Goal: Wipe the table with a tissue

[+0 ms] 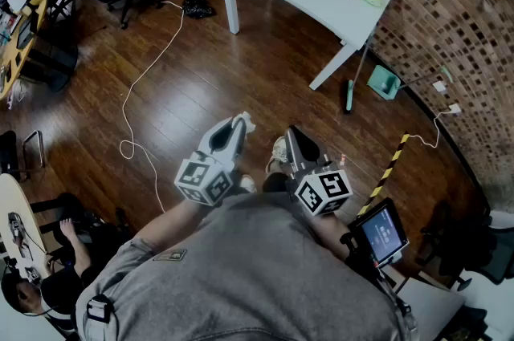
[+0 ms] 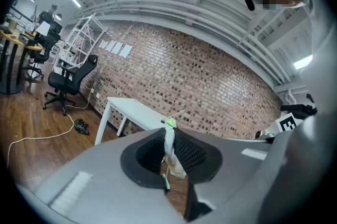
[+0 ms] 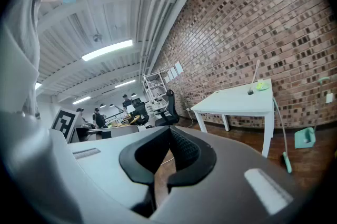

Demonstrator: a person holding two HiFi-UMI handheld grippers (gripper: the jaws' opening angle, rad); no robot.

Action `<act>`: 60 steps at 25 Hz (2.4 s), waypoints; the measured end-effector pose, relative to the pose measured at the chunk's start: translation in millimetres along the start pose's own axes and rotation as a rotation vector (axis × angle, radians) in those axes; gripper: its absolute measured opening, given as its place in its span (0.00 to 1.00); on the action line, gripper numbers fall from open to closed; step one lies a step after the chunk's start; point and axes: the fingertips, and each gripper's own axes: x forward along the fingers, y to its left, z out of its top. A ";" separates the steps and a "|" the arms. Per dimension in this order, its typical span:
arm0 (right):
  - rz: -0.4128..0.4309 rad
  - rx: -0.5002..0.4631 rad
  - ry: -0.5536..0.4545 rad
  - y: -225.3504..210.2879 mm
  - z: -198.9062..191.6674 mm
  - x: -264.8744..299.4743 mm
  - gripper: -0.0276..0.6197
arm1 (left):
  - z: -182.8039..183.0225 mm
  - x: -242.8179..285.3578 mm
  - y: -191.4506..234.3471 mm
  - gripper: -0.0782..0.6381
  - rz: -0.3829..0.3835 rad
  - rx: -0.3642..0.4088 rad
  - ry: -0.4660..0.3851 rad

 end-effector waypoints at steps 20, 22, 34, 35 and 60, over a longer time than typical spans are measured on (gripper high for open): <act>0.029 -0.037 -0.040 -150.2 96.8 101.0 0.06 | 56.0 205.6 1.9 0.16 0.001 0.074 -0.017; 0.028 -0.032 -0.043 -163.6 103.7 109.0 0.06 | 58.6 221.5 2.6 0.16 0.002 0.077 -0.013; -0.069 0.004 -0.043 -216.2 120.4 168.6 0.06 | 79.8 308.1 48.9 0.16 -0.042 0.082 0.037; -0.084 0.004 -0.044 -221.5 122.3 177.8 0.06 | 82.7 318.6 56.3 0.16 -0.052 0.081 0.041; -0.406 0.064 -0.112 -284.2 199.1 384.3 0.06 | 175.7 516.6 199.0 0.16 -0.285 0.075 0.199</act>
